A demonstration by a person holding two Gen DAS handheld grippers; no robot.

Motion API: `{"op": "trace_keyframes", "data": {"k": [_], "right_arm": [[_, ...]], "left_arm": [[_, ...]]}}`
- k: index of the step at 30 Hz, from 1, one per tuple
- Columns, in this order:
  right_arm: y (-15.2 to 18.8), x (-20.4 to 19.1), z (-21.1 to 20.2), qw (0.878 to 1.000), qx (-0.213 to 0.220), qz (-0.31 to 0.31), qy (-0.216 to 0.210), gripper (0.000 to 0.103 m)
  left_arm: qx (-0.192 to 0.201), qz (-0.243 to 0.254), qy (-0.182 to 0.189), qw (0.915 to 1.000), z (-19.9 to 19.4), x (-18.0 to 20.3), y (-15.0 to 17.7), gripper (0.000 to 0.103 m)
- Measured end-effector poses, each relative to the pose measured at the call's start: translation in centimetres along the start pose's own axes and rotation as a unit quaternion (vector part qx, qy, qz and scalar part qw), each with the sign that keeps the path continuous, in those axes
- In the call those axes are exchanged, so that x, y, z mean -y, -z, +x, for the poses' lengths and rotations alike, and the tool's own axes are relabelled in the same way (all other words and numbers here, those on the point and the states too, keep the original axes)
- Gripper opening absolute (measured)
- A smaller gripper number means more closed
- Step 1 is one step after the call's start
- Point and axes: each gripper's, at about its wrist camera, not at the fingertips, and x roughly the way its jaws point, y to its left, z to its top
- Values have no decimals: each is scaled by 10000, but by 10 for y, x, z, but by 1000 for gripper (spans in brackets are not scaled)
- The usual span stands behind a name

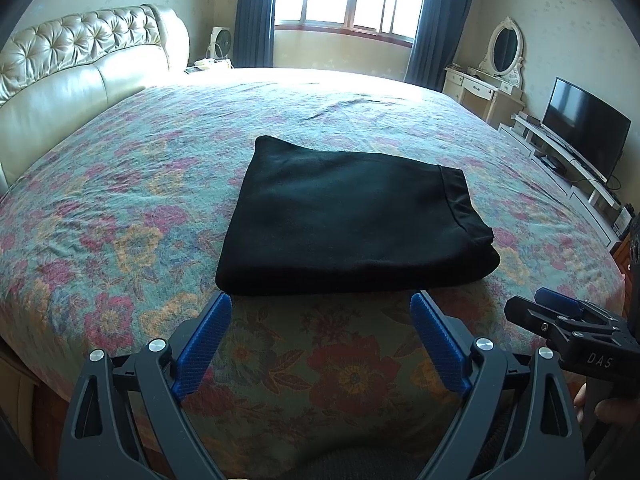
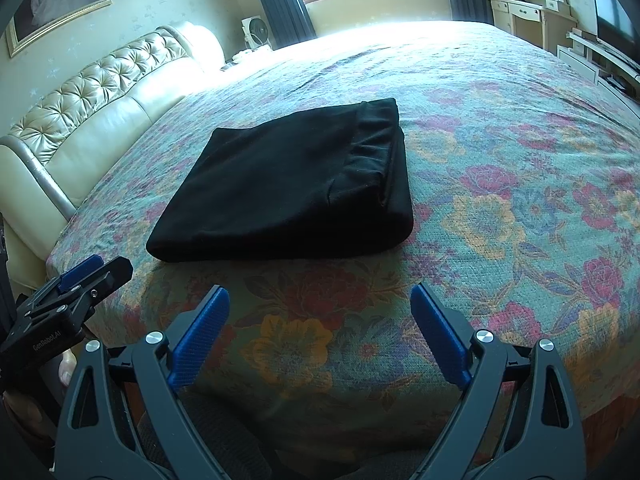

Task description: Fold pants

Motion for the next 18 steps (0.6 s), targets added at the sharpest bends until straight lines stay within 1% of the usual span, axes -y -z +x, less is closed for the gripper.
{"op": "trace_keyframes", "data": {"k": [18], "right_arm": [[4,1,3,10000,-19,11,5,92]], "left_arm": [[-63,-32,23,10000,2,1,1,90]]}}
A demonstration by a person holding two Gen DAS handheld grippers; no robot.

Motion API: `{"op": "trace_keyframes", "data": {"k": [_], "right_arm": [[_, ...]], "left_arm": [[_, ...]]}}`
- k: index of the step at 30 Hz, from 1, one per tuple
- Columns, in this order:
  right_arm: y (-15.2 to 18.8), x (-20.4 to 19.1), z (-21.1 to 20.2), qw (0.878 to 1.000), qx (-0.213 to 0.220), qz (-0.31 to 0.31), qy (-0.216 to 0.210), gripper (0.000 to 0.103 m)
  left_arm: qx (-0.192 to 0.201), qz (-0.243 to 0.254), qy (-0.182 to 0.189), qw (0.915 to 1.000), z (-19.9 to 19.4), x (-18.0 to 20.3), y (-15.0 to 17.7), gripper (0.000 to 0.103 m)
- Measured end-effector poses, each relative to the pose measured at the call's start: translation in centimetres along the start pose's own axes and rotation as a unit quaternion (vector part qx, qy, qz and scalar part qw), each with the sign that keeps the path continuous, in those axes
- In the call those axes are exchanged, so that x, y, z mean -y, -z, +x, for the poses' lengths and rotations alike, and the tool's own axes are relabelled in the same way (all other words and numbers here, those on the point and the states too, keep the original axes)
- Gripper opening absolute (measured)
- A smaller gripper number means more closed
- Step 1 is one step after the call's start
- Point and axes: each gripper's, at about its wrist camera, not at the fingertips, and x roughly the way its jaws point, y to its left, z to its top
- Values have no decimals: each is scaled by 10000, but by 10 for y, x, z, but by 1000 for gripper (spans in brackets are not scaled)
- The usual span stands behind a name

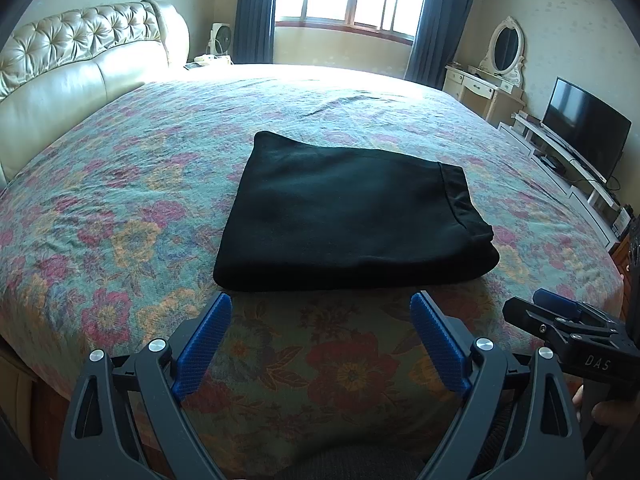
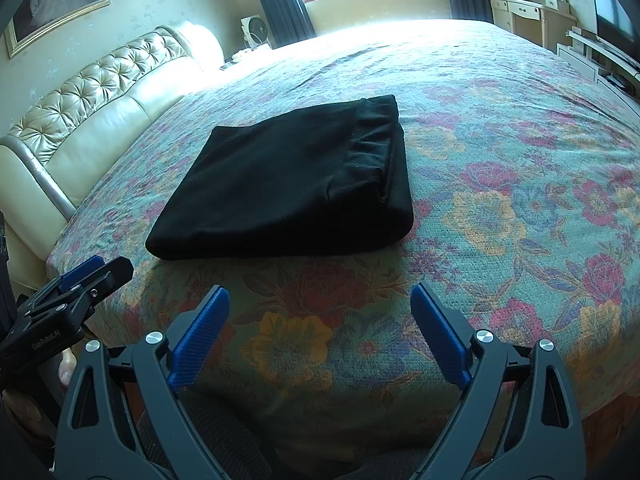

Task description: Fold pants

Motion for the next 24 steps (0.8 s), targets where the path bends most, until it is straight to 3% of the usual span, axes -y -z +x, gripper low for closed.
{"op": "trace_keyframes", "data": {"k": [24], "right_arm": [[3,1,3,10000,-37,15,-2,92]], "left_arm": [[-66,-92,51,9999,2,-4,2,90]]}}
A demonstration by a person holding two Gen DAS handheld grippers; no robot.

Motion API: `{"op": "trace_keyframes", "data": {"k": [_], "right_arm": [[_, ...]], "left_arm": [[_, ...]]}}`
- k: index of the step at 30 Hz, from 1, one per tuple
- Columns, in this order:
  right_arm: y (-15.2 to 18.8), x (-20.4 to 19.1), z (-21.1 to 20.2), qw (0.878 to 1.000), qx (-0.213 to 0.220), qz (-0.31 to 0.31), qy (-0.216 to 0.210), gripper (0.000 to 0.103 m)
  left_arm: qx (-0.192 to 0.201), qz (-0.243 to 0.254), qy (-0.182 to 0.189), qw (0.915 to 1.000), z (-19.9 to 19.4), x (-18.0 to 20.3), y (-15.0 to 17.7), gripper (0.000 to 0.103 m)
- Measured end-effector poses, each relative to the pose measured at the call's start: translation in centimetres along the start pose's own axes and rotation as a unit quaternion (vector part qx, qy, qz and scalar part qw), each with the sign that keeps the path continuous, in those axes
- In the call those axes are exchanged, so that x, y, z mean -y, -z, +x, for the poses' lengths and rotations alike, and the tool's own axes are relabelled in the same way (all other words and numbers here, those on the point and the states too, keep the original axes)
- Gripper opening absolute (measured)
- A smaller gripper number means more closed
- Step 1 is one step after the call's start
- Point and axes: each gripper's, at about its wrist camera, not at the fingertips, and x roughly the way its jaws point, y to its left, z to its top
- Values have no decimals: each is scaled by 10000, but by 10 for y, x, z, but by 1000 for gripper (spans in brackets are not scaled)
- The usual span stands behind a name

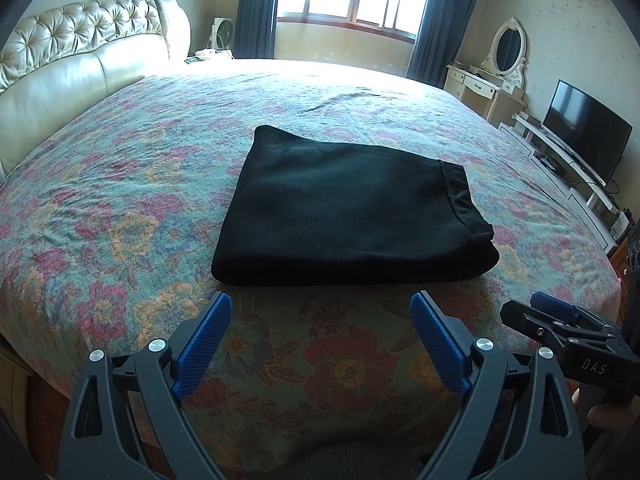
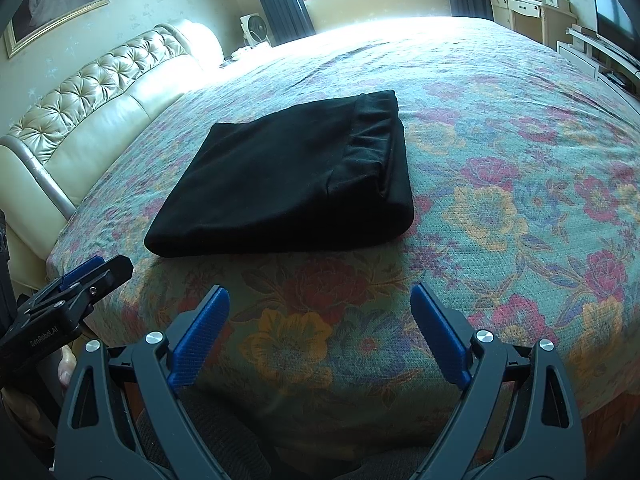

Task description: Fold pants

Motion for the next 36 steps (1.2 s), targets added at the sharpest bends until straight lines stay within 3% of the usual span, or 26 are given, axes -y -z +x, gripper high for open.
{"op": "trace_keyframes", "data": {"k": [36], "right_arm": [[-1,4,1,10000,-53,21,-23,92]], "left_arm": [[95,174,-127,9997,-4,5,1,90]]}}
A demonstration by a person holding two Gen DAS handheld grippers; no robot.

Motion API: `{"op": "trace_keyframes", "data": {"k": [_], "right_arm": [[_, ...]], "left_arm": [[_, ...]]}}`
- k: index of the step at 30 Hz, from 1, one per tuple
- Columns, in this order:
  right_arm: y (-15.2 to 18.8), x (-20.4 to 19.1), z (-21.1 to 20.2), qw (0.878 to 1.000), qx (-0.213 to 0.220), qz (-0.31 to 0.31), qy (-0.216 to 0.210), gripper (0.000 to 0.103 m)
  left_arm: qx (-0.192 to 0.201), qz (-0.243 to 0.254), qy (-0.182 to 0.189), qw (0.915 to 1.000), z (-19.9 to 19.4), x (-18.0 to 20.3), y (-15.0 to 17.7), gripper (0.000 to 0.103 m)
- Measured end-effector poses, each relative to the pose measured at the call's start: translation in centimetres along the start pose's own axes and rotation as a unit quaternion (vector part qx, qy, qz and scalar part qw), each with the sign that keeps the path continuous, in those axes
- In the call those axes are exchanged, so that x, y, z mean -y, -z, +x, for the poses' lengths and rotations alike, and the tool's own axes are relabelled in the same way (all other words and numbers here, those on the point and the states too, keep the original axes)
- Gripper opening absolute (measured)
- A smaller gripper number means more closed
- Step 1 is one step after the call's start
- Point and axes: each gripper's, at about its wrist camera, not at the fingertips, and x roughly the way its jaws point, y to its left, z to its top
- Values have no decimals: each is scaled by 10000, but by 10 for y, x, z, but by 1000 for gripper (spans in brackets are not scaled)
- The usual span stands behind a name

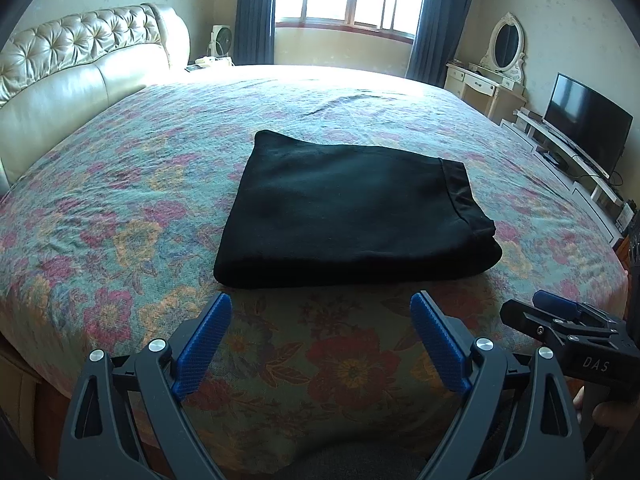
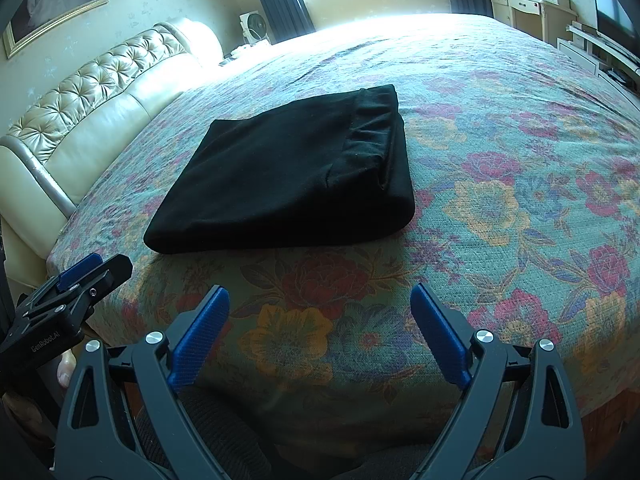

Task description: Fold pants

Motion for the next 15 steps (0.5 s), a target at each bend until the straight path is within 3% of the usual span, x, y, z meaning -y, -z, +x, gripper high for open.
{"op": "trace_keyframes", "data": {"k": [5,15], "right_arm": [[0,0,0,10000,2,-1,-4,92],[-4,2,-5,10000,21,40,10,92]], "left_arm": [[245,394,-69,9989,-10,12,-2,90],[94,166,69,9998,-5,11,0,90]]}}
